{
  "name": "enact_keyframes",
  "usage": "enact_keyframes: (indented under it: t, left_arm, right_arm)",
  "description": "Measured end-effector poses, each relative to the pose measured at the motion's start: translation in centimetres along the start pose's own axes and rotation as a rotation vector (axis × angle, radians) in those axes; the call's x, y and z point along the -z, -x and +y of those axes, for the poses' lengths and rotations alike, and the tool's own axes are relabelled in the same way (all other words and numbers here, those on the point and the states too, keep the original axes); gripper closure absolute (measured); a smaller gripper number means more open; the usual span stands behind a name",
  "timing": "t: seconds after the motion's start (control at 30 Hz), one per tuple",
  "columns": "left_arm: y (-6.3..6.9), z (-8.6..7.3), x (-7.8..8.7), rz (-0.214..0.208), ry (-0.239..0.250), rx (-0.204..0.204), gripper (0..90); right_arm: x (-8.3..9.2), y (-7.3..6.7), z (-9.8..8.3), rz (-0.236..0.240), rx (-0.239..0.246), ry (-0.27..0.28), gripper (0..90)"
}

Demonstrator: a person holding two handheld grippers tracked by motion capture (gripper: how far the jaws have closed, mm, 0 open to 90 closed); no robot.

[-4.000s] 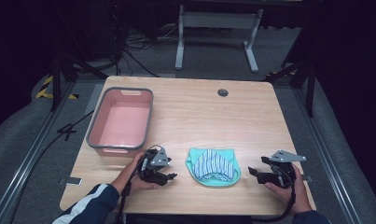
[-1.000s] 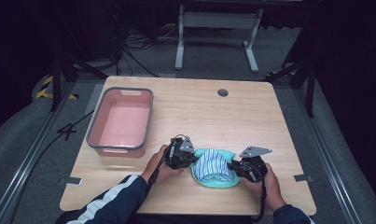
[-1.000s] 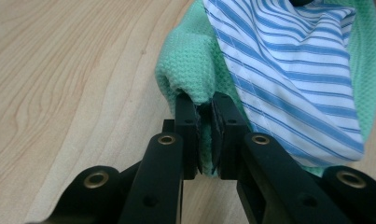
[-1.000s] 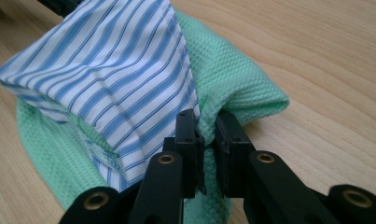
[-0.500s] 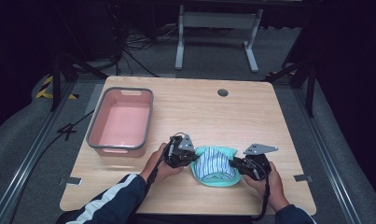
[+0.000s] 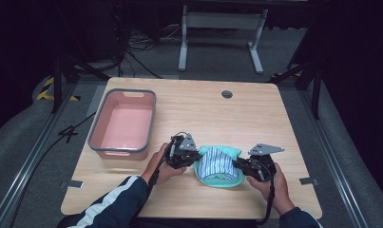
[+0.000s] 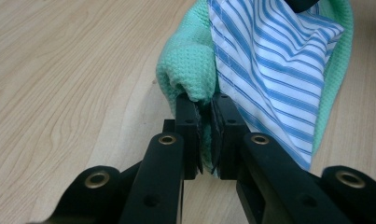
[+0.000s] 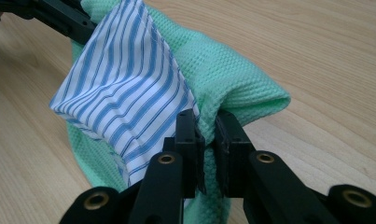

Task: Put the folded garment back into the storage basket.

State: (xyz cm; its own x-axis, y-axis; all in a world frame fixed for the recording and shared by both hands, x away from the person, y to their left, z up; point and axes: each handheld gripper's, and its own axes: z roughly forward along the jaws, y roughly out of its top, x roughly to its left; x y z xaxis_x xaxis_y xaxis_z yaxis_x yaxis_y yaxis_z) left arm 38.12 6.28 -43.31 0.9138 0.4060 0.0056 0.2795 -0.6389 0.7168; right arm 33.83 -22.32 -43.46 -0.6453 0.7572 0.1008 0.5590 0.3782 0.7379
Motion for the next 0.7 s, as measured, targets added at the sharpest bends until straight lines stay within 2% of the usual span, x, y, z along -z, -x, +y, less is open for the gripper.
enact_keyframes:
  t: [0.23,0.37,0.57,0.7]
  left_arm:
    - [-0.5,0.2,1.6,0.023,0.020,0.008,82.8]
    - [-0.8,0.1,2.3,0.035,0.022,0.023,82.8]
    - [-1.2,-0.2,3.4,0.057,0.027,0.023,82.8]
    - [-1.5,-0.2,4.1,0.067,0.046,0.034,82.8]
  right_arm:
    - [0.0,-0.4,1.2,0.010,-0.016,0.022,80.8]
    - [-0.2,-0.8,1.8,0.016,-0.009,0.031,80.8]
    - [-0.6,-1.5,2.9,0.023,0.003,0.036,80.8]
    - [-0.6,-1.9,3.8,0.024,0.017,0.047,80.8]
